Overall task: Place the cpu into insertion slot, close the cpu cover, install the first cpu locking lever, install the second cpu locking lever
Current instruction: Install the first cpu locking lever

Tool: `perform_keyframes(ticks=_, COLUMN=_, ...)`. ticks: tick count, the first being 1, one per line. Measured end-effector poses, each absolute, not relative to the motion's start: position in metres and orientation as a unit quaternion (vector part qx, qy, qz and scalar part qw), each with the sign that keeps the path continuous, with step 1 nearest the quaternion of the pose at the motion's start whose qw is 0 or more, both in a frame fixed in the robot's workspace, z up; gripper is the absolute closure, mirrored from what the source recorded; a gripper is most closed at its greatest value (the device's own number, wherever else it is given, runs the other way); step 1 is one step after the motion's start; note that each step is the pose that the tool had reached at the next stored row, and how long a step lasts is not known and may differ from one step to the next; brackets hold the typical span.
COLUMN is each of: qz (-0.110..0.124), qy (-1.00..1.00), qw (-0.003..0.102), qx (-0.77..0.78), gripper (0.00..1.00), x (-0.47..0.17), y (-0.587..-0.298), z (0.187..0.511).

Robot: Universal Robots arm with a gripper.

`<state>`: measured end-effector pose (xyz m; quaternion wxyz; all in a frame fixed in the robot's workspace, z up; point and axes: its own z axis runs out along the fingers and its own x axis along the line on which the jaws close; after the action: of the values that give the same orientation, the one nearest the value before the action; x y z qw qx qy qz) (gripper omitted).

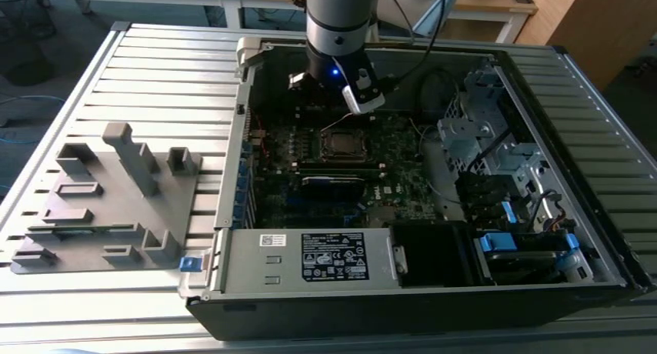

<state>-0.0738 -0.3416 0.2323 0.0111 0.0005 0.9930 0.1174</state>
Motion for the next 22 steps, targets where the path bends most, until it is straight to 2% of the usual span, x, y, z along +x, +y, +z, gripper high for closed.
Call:
perform_keyframes(ticks=5, qz=0.102, qy=0.995, qw=0.011, qx=0.002, gripper=0.89, x=-0.074, y=-0.340, z=0.232)
perform_keyframes(ticks=22, qz=0.101, qy=0.995, qw=0.011, qx=0.002, gripper=0.89, x=-0.062, y=-0.333, z=0.227)
